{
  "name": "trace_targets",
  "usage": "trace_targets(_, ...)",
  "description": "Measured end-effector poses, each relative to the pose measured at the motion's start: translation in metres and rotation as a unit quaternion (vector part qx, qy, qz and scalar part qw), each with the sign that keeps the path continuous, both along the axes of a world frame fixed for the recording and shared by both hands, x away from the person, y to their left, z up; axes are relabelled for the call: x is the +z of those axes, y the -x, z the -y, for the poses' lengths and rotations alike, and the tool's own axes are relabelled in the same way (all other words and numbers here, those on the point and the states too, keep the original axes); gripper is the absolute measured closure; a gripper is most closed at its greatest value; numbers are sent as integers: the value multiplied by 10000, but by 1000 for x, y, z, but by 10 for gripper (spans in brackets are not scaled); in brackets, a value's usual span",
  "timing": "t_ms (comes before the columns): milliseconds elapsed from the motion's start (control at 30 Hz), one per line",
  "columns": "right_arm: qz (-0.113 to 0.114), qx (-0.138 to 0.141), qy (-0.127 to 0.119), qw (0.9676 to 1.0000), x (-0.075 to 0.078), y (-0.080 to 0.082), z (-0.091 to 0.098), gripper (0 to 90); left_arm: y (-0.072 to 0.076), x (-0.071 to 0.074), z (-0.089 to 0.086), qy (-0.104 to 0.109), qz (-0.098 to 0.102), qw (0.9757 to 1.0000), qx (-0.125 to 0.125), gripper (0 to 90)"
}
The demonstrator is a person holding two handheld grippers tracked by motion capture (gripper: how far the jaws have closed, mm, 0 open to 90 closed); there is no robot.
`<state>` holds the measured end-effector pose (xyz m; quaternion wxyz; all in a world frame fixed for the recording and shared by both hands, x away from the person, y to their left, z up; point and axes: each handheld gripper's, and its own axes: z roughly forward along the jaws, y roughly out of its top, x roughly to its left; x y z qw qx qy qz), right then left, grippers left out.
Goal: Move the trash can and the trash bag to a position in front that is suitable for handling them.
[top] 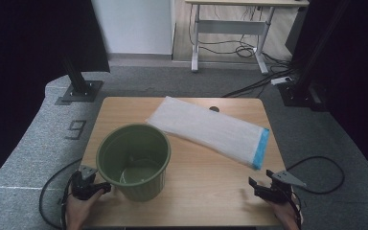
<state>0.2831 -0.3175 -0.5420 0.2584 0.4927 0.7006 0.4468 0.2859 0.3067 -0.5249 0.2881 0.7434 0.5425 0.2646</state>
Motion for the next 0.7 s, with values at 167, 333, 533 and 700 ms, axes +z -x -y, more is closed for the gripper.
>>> trace_targets(167, 88, 37, -19, 10000, 2, 0, -2, 157, 5, 1, -2, 118, 42, 9999, -107, 136)
trace_targets(333, 162, 275, -13, 9995, 4, -2, -9, 162, 23, 11, -7, 311, 236, 9990, -213, 137)
trace_targets(533, 183, 648, -70, 9977, 3, -13, -17, 176, 48, 20, -12, 428, 390, 9947, -848, 136)
trace_targets(700, 208, 892, 29, 9958, 4, -21, -25, 175, 61, 25, -12, 506, 217, 9876, -1469, 138)
